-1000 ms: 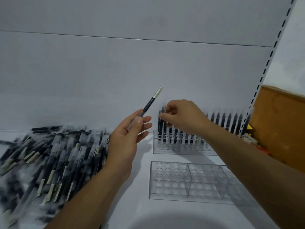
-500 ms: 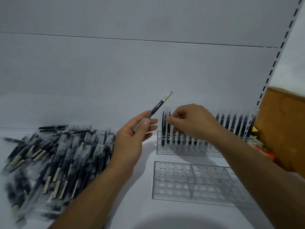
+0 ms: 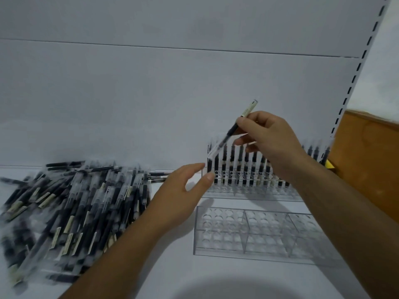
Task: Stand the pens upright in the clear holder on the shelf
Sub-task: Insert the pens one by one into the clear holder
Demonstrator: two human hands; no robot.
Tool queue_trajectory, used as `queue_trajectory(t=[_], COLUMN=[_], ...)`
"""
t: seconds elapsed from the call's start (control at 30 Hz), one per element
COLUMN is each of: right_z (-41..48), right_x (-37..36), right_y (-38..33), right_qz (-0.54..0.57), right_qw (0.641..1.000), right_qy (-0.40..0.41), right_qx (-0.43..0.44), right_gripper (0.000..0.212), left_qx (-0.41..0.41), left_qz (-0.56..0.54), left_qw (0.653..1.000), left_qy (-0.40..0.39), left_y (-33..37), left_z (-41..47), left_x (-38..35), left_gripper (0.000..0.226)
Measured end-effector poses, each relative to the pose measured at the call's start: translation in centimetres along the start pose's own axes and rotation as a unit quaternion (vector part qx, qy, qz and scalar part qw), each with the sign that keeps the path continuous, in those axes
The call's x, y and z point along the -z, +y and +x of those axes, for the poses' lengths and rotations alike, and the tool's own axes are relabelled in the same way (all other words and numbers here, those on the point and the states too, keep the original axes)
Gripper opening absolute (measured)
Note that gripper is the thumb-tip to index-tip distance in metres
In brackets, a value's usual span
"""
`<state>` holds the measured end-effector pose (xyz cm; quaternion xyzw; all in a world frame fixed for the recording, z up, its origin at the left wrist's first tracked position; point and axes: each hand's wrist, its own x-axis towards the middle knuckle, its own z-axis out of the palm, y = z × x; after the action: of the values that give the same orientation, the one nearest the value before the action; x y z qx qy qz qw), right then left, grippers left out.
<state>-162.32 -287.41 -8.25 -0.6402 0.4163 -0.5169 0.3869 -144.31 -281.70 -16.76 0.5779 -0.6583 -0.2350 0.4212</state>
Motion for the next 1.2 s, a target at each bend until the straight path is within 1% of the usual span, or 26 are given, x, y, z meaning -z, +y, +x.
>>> queue_trajectory(t=[0.07,0.17,0.27,0.33,0.37,0.4,0.43,0.47,0.5,0.53,0.57,0.6,0.63,0.67,0.77,0.83,0.87,0.9,0.93,0.97,1.0,1.07,1.1,1.13,1.17,1.2], right_z=[-0.1,-0.5,-0.7,-0.8,-0.8,-0.8,-0.8,-0.9,-1.2,-1.5,-1.5,-1.4,-1.2,-1.0,-0.6,-0.5,-0.6,-0.8,-1.0,-1.0,-1.0,-0.8,-0.7,-0.6,-0.5,-0.4], right_x=[0.1,-0.5,-1.2,-1.0,-0.7,-0.3,0.0,0.2,0.1,-0.1,-0.4,-0.5,-0.7,-0.6,-0.2,-0.3,-0.5,-0.5,-0.6,-0.6,-0.6,-0.8,-0.8,-0.8,-0.7,-0.6], right_y=[0.3,0.9,1.2,1.1,1.1,1.2,1.2,1.2,1.2,1.3,1.7,2.1,2.3,2.4,2.4,2.6,2.6,2.4,2.3,2.2,2.1,2.3,2.5,2.6,2.6,2.5], right_qz=[-0.013,0.003,0.011,-0.026,-0.088,-0.174,-0.258,-0.32,-0.364,-0.403,-0.438,-0.467,-0.484,-0.492,-0.507,-0.509,-0.489,-0.459,-0.435,-0.43,-0.451,-0.516,-0.528,-0.526,-0.515,-0.499], right_qw=[1.0,0.999,0.998,0.997,0.995,0.984,0.962,0.932,0.903,0.874,0.847,0.822,0.805,0.795,0.781,0.778,0.792,0.814,0.832,0.837,0.825,0.778,0.765,0.761,0.768,0.785], right_qy=[-0.002,-0.035,-0.058,-0.056,-0.04,-0.012,0.022,0.034,0.013,-0.022,-0.057,-0.079,-0.085,-0.085,-0.075,-0.108,-0.129,-0.14,-0.14,-0.14,-0.146,-0.167,-0.173,-0.171,-0.163,-0.149], right_qx=[-0.002,-0.023,-0.036,-0.044,-0.026,0.019,0.088,0.168,0.229,0.269,0.297,0.316,0.334,0.345,0.357,0.352,0.343,0.327,0.315,0.31,0.308,0.318,0.325,0.337,0.344,0.334], right_gripper=[0.015,0.017,0.019,0.022,0.023,0.023,0.023,0.019,0.015,0.021,0.027,0.029,0.027,0.021,0.011,0.013,0.015,0.017,0.02,0.024,0.026,0.022,0.02,0.019,0.019,0.02], left_qx=[-0.007,-0.037,-0.068,-0.074,-0.073,-0.07,-0.068,-0.068,-0.07,-0.074,-0.076,-0.076,-0.075,-0.073,-0.076,-0.078,-0.077,-0.075,-0.075,-0.078,-0.082,-0.086,-0.087,-0.086,-0.08,-0.069], left_qz=[0.012,-0.059,-0.122,-0.151,-0.164,-0.172,-0.175,-0.172,-0.165,-0.159,-0.158,-0.162,-0.166,-0.164,-0.149,-0.15,-0.146,-0.141,-0.139,-0.14,-0.143,-0.143,-0.143,-0.151,-0.165,-0.17], left_qw=[1.0,0.996,0.986,0.98,0.977,0.974,0.973,0.973,0.974,0.975,0.976,0.977,0.977,0.978,0.981,0.98,0.98,0.979,0.978,0.976,0.973,0.97,0.969,0.968,0.968,0.969], left_qy=[0.008,0.061,0.09,0.108,0.118,0.129,0.136,0.138,0.137,0.133,0.127,0.12,0.113,0.107,0.094,0.101,0.112,0.123,0.135,0.148,0.161,0.178,0.18,0.179,0.174,0.163], left_y=[-0.1,0.1,0.1,0.1,0.1,0.1,0.1,0.1,0.1,0.1,0.2,0.2,0.3,0.3,0.2,0.3,0.3,0.4,0.4,0.4,0.3,0.0,0.1,0.2,0.4,0.6], left_z=[0.0,0.2,0.4,0.4,0.4,0.4,0.4,0.5,0.5,0.4,0.4,0.3,0.3,0.3,0.3,0.3,0.3,0.3,0.3,0.4,0.5,0.7,0.7,0.6,0.4,0.3], left_x=[-0.2,-0.3,-0.3,-0.3,-0.2,-0.1,0.0,0.1,0.1,0.0,-0.1,-0.2,-0.3,-0.3,-0.2,-0.5,-0.8,-1.0,-1.0,-1.0,-0.8,-0.5,-0.4,-0.4,-0.3,-0.3], left_gripper=[0.042,0.027,0.019,0.015,0.013,0.013,0.013,0.013,0.013,0.013,0.012,0.012,0.011,0.011,0.017,0.023,0.024,0.023,0.022,0.02,0.019,0.018,0.018,0.017,0.016,0.018])
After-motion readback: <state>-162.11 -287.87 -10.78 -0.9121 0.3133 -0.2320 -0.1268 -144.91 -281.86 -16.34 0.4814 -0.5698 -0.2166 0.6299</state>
